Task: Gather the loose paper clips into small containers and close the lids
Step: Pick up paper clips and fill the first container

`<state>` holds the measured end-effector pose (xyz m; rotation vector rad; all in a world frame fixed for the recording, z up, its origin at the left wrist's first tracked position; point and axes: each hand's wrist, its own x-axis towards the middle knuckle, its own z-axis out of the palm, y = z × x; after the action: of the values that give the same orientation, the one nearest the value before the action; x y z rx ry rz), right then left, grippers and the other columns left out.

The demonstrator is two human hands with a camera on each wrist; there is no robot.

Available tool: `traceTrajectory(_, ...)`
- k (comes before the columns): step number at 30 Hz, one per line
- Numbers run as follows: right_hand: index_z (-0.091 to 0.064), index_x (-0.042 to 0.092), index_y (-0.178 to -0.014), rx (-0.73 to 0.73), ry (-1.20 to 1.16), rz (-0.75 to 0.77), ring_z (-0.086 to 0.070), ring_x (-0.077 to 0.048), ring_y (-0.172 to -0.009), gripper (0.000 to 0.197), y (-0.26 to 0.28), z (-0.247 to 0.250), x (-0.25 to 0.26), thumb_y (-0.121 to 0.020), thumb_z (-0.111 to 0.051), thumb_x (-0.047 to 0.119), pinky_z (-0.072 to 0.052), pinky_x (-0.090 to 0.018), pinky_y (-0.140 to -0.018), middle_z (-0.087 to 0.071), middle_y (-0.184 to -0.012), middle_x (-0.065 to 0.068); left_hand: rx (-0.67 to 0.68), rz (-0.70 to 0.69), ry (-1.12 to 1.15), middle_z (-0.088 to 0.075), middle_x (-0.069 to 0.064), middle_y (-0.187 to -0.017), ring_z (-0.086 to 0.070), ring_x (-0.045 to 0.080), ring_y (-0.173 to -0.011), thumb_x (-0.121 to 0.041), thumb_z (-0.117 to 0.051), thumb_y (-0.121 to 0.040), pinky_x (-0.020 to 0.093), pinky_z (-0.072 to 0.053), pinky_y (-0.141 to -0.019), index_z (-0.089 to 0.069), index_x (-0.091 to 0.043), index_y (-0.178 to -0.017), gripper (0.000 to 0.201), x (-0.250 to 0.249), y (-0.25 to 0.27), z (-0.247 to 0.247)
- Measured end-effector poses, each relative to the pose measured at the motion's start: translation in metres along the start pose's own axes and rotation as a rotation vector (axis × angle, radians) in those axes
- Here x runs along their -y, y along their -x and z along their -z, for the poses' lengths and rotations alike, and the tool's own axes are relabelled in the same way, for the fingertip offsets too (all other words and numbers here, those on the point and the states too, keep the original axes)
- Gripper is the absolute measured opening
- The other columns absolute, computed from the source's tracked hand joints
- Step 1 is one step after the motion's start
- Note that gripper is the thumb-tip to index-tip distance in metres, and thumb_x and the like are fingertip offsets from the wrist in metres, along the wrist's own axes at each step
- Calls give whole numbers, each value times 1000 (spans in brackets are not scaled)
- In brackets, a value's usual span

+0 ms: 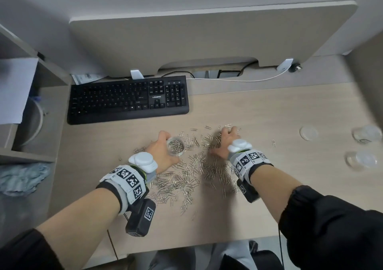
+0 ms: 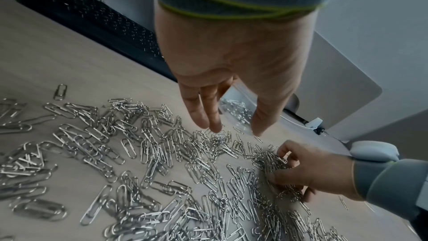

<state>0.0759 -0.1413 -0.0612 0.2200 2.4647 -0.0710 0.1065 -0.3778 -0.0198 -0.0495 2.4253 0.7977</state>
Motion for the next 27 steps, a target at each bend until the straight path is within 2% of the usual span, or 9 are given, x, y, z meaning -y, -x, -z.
traceTrajectory(3,-38,8,-128,-7,-15,17,-63,-26,-95,47,2,-9,7,-91,-63,21,-46,-33,-71,-48,-124,-14,-3,6,1,-63,-1,-81,-58,16,-58,-28,-79,-76,27,-42,-47,-33,-22,-116,61,0,6,0)
traceTrajectory(6,-44,4,-128,93,-24,29,-64,-24,-98,34,3,-1,-1,-95,-49,5,-48,-29,-71,-59,-115,-11,-11,10,-35,-64,0,-79,-58,15,-57,-29,-78,-76,26,-42,-46,-34,-24,-116,60,-2,11,0)
traceTrajectory(9,-49,8,-134,157,-86,56,-65,-26,-108,40,8,12,-12,-95,-50,2,-55,-29,-78,-62,-119,-11,-7,0,-79,-64,2,-78,-58,17,-56,-31,-77,-76,26,-41,-45,-34,-23,-115,59,-6,14,-1)
traceTrajectory(11,-58,11,-128,165,-264,29,-71,-28,-95,40,10,13,-20,-89,-58,1,-59,-37,-81,-69,-111,-11,0,-13,-82,-62,3,-78,-53,15,-53,-29,-76,-77,25,-37,-43,-34,-21,-116,58,-11,14,-1)
traceTrajectory(15,-62,13,-102,122,-688,35,-73,-25,-59,20,22,21,-23,-87,-62,0,-62,-47,-67,-72,-84,-12,10,-25,-121,-62,2,-77,-58,17,-57,-33,-76,-77,27,-40,-46,-34,-21,-120,62,-20,10,-4)
traceTrajectory(18,-63,11,-92,110,-823,135,-72,-28,-57,13,38,38,-18,-87,-63,-1,-60,-53,-67,-70,-84,-15,10,-58,-140,-60,-1,-75,-55,12,-54,-34,-76,-79,24,-36,-43,-31,-21,-131,71,-34,8,-10)
traceTrajectory(21,-59,18,-80,75,-834,243,-72,-31,-59,20,49,54,-11,-88,-63,1,-60,-54,-65,-66,-79,-8,37,-107,-118,-60,-2,-75,-56,11,-53,-27,-75,-79,22,-39,-42,-28,-21,-141,78,-47,4,-18)
traceTrajectory(24,-58,20,-80,-8,-787,309,-71,-27,-55,20,57,65,-3,-88,-64,3,-60,-49,-58,-65,-80,-6,26,-151,-86,-64,-3,-89,-63,15,-68,-34,-77,-75,32,-53,-57,-37,-23,-136,74,-54,-1,-22)
traceTrajectory(27,-60,18,-88,-57,-648,357,-71,-23,-57,11,65,71,3,-87,-64,8,-60,-40,-58,-69,-84,-7,-3,-165,-62,-66,-1,-103,-65,19,-84,-44,-77,-74,38,-55,-73,-40,-22,-133,73,-62,-2,-25)
